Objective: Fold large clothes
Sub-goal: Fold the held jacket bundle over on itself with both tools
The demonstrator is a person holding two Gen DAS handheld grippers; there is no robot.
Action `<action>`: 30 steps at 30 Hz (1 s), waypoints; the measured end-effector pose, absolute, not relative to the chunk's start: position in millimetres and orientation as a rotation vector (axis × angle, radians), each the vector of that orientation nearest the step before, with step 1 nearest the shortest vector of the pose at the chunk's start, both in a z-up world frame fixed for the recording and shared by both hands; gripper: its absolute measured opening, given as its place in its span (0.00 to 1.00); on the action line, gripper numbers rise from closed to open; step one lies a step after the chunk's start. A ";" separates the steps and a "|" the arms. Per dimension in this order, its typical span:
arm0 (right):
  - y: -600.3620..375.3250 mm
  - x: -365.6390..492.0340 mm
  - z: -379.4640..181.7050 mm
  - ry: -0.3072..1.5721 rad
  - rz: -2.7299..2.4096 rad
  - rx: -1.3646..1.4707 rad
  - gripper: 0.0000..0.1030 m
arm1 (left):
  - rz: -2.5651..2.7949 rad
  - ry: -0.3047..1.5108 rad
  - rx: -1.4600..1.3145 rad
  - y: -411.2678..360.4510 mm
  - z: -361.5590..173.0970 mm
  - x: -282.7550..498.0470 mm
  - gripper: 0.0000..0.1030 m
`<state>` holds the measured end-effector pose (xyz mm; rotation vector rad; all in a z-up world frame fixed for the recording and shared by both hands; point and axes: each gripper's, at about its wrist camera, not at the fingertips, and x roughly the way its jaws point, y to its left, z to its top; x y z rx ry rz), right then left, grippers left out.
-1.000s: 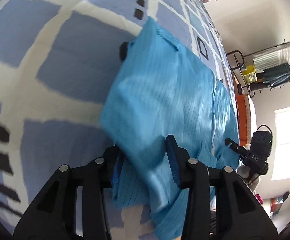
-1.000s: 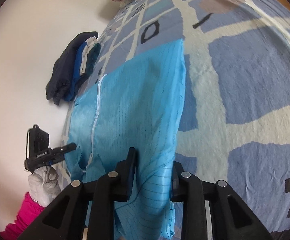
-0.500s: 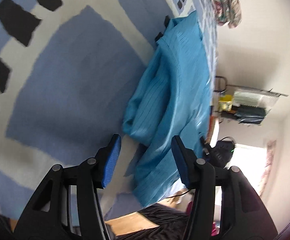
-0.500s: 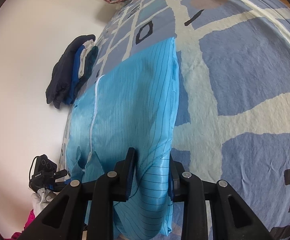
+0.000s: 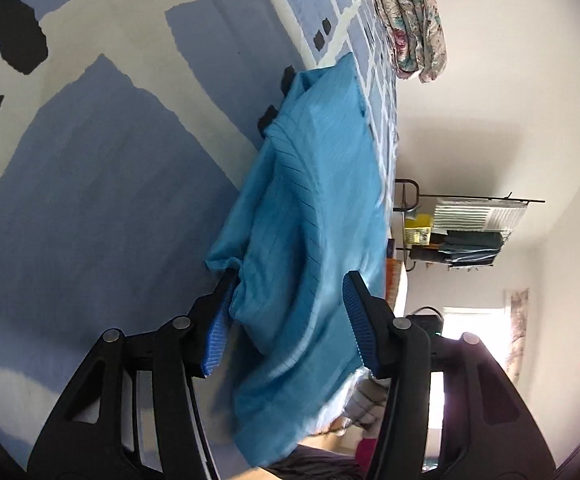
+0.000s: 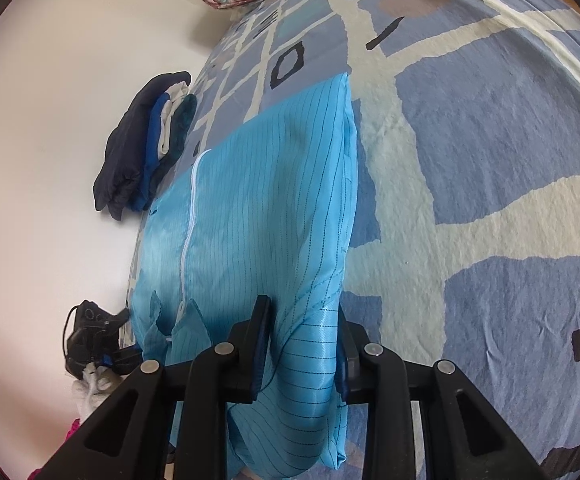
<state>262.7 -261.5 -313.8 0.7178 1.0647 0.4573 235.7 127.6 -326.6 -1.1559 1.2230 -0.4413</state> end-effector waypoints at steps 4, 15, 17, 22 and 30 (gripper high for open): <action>-265.5 262.4 -315.8 1.063 0.473 0.740 0.28 | -0.443 1.193 -1.158 122.3 -325.5 242.8 0.52; -267.9 271.4 -325.0 1.067 0.492 0.822 0.28 | -0.404 1.209 -1.071 99.7 -321.8 300.8 0.51; -264.2 274.2 -322.7 1.073 0.494 0.817 0.28 | -0.394 1.217 -0.939 86.3 -312.1 310.3 0.41; -249.4 279.2 -313.5 1.089 0.454 0.750 0.18 | -0.413 1.173 -0.655 50.8 -282.0 310.1 0.03; -215.2 273.8 -260.9 1.033 0.392 0.530 0.06 | -0.439 1.067 -0.499 33.7 -233.9 293.6 0.01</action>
